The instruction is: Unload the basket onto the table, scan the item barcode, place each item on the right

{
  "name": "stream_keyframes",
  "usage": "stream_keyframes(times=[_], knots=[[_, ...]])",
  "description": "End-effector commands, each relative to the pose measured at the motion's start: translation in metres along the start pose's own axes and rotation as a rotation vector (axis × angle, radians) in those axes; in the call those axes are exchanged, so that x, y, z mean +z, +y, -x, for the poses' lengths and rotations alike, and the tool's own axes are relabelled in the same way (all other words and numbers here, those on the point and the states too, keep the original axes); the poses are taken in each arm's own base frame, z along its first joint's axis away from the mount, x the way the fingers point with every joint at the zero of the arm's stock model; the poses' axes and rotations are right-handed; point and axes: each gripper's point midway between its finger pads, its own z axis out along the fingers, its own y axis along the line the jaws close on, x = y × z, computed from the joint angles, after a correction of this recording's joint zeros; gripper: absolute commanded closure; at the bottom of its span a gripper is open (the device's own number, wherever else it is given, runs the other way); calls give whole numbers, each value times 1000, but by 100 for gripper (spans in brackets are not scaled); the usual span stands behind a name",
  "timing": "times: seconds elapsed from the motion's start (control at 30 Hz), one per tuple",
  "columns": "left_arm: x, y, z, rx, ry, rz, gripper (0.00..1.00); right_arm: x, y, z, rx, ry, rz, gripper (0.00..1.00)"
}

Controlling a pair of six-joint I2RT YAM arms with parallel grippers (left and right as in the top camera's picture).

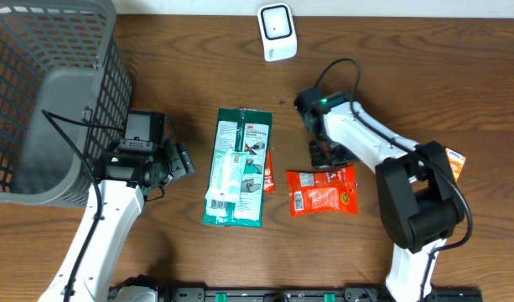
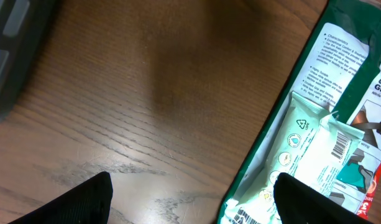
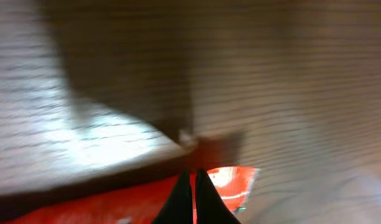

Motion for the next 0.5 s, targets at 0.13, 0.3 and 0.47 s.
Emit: stream_keyframes(times=[0.13,0.3,0.47], knots=[[0,2,2,-7,-5,9,16,-61,28,11,-163,-84,266,99],[0,2,2,-7,-5,9,16,-109,60,-16,-278,-105,493,99],[0,2,2,-7,-5,9,16,-103,74,-47,-351,-28,463,99]])
